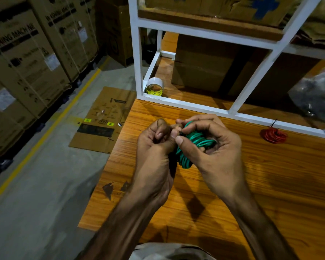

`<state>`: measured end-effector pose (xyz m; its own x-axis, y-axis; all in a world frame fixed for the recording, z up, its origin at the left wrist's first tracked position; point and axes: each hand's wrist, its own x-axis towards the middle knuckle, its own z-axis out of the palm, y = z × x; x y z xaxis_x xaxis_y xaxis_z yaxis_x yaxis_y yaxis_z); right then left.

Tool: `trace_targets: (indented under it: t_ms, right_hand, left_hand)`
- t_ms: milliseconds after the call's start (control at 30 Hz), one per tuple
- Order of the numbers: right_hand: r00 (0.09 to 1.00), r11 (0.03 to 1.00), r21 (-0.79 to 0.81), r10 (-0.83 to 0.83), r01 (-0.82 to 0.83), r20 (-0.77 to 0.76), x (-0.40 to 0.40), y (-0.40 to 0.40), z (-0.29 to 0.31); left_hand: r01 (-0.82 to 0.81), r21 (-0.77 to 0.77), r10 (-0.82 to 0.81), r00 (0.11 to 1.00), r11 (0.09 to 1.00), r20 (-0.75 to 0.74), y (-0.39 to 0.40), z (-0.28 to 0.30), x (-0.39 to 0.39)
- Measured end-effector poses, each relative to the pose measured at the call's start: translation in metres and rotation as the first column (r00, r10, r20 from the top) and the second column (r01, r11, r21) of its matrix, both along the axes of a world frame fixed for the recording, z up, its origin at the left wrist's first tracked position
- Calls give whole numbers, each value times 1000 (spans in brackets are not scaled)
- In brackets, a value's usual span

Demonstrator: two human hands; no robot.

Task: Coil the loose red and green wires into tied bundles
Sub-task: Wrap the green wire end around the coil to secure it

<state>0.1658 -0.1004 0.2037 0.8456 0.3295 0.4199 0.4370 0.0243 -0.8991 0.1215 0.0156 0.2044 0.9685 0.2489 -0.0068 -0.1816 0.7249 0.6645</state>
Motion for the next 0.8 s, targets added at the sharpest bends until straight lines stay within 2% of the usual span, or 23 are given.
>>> trace_targets:
  t_ms: [467,800]
  right_hand:
    - [985,992,-92,-66,82,162,-3,7,-7]
    - [978,996,-45,-65,75,196,-1,7,-17]
  left_hand:
    - [-60,74,64,996,995,-55,-7,3,-1]
    - [-97,-13,95,992,995,-87,2,3,7]
